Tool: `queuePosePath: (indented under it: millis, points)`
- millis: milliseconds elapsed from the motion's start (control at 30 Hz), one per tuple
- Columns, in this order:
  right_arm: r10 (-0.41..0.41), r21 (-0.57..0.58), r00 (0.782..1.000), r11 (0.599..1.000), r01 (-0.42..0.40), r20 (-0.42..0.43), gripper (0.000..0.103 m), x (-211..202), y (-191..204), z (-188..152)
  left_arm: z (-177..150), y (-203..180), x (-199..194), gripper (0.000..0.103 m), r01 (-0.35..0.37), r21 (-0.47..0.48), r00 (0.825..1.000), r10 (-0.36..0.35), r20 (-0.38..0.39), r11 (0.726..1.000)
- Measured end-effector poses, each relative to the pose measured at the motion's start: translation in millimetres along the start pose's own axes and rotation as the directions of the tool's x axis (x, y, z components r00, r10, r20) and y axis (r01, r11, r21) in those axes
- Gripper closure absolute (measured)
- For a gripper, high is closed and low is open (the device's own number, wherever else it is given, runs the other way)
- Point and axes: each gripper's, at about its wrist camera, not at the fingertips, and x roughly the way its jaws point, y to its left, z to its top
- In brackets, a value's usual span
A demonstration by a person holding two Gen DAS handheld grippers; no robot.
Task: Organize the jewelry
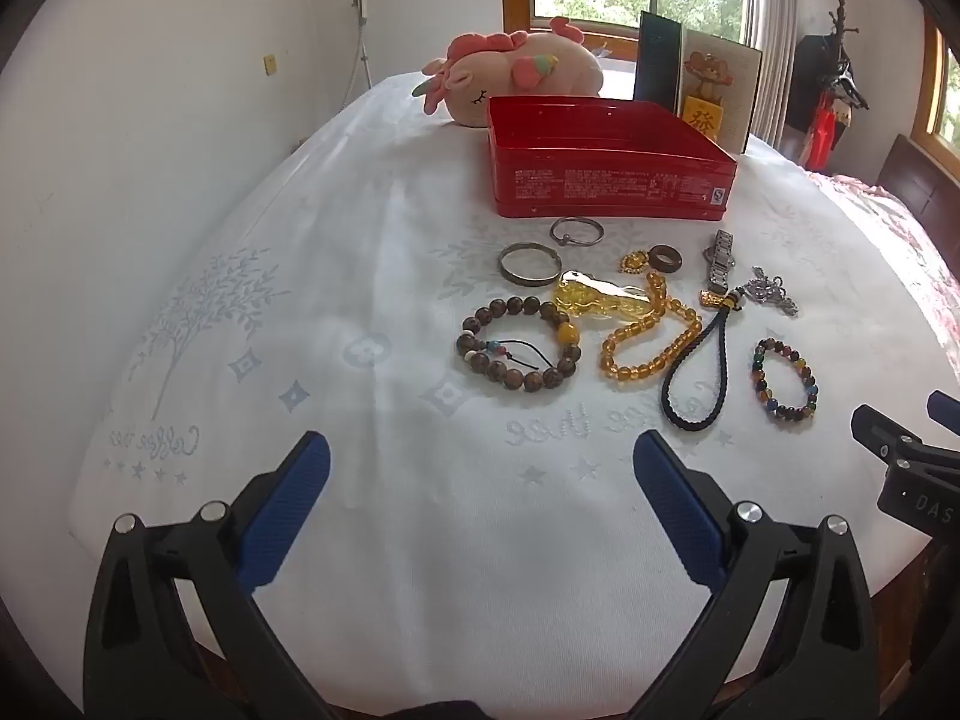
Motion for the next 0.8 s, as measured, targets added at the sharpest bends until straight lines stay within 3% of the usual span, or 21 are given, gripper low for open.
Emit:
queuePosePath:
  millis: [800]
  points:
    - [-0.003, 0.004, 1.000, 1.000, 0.003, -0.009, 0.004, 0.6, -1.3, 2.3, 0.0, -0.4, -0.1, 0.003, -0.009, 0.007, 1.000, 0.009, 0.000, 1.000]
